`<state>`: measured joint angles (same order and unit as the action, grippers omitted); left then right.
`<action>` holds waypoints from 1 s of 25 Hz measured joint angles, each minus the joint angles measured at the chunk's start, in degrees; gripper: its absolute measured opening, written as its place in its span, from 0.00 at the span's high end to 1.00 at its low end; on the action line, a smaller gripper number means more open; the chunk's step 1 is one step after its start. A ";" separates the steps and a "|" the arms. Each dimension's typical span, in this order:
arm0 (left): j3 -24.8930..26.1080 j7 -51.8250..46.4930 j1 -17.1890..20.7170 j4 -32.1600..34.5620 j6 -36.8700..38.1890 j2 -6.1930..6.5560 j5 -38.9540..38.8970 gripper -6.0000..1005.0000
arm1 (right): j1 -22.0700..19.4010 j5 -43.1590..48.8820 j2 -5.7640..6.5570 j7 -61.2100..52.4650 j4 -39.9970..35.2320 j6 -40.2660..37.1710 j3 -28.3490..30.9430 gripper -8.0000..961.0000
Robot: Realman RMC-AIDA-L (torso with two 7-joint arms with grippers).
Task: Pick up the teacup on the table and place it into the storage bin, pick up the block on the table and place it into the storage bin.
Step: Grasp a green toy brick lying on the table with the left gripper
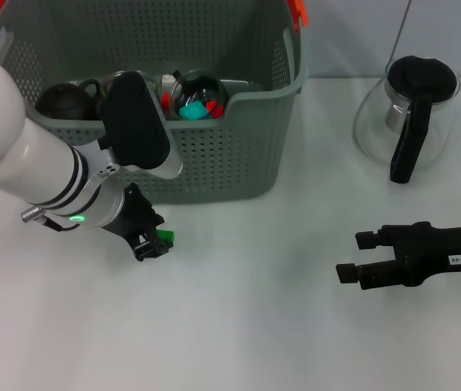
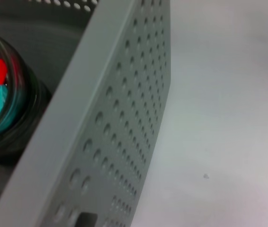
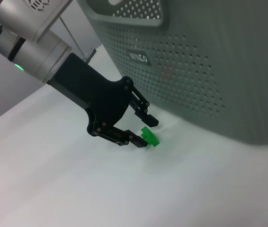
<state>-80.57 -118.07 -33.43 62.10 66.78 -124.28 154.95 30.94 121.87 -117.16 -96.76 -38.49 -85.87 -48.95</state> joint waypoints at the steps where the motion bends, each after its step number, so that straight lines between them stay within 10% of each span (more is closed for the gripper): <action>1: 0.06 0.00 -0.08 -0.15 0.00 0.00 0.00 0.52 | 0.00 0.01 0.00 0.00 -0.01 0.00 0.00 0.02; 20: 0.25 -1.74 -0.78 -1.45 -0.92 -0.01 0.01 0.64 | -0.01 0.03 0.00 0.00 -0.01 0.10 0.00 0.02; 25: 0.25 -1.81 -0.97 -1.33 -0.26 0.02 0.29 0.80 | -0.01 0.03 0.00 0.00 -0.01 0.10 0.00 0.02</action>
<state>-80.33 -119.88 -34.40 60.77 66.53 -124.26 155.24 30.93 121.90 -117.16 -96.77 -38.49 -85.78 -48.96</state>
